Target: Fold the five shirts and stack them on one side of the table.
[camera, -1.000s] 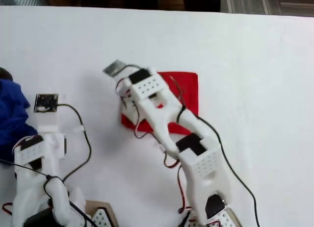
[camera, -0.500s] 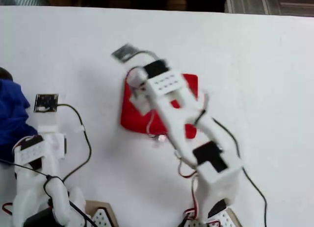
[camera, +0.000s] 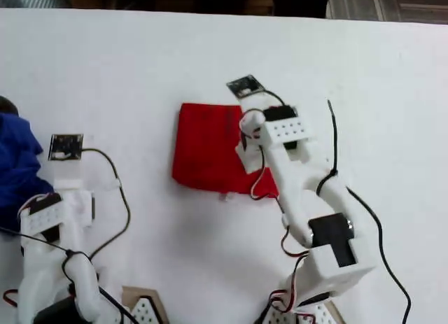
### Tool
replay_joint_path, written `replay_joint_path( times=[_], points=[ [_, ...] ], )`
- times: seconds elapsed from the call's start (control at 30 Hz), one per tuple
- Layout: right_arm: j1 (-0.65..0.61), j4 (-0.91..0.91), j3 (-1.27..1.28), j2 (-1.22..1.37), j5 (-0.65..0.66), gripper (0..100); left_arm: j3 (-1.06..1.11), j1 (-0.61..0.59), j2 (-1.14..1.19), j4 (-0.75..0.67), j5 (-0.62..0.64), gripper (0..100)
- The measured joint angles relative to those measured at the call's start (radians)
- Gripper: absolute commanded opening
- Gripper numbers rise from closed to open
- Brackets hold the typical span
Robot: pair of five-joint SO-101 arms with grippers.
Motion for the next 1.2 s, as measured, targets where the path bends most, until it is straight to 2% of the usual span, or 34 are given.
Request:
replay_joint_path(
  times=[0.13,0.4,0.7,0.87,1.1,1.2],
  points=[
    [0.006,-0.068,0.017,0.020,0.000,2.1,0.000,0.000,0.000,0.000,0.000,3],
    [0.057,-0.080,-0.064,0.184,0.002,2.1,0.000,0.000,0.000,0.000,0.000,3],
    [0.063,0.101,-0.198,0.103,0.002,2.5,0.000,0.000,0.000,0.000,0.000,3],
    [0.084,0.124,-0.235,0.006,-0.005,20.4,0.000,0.000,0.000,0.000,0.000,3],
    [0.086,0.120,-0.270,0.101,-0.012,22.7,0.000,0.000,0.000,0.000,0.000,3],
    [0.089,0.120,-0.334,0.190,-0.069,27.5,0.000,0.000,0.000,0.000,0.000,3]
  ],
)
